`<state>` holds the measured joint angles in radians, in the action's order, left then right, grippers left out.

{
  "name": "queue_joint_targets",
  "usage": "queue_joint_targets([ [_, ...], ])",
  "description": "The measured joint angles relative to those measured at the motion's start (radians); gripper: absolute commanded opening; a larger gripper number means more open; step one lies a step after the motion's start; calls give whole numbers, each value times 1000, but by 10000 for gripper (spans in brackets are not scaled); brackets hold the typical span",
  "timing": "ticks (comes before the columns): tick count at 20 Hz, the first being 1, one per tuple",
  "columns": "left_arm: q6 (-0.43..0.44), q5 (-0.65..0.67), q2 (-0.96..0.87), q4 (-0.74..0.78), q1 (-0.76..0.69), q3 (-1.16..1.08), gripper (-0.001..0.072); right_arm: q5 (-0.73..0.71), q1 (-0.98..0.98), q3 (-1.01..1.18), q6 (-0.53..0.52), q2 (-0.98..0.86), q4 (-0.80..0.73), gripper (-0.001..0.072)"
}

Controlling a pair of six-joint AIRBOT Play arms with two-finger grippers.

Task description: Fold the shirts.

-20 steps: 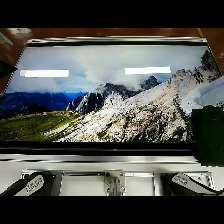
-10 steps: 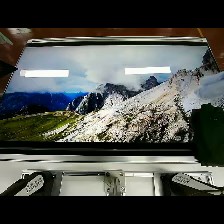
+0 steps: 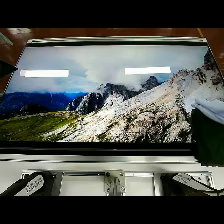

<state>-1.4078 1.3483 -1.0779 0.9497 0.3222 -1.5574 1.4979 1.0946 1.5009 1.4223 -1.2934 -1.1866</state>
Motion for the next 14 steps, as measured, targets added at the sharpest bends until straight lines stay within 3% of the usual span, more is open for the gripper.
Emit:
queue_joint_targets([
  [5,5,0,0,0,0,0,32,105,29,-182,64,17,-184,71],
  [9,7,0,0,0,0,0,32,37,36,-378,131,54,-266,81],
  [10,7,0,0,0,0,0,32,9,36,-415,143,58,-277,183],
  [11,7,0,0,0,0,0,32,-19,37,-448,159,62,-293,470],
  [12,7,0,0,0,0,0,32,-36,37,-470,169,65,-312,577],
  [14,8,-1,-2,0,-3,0,31,-78,38,-495,188,73,-350,577],
])
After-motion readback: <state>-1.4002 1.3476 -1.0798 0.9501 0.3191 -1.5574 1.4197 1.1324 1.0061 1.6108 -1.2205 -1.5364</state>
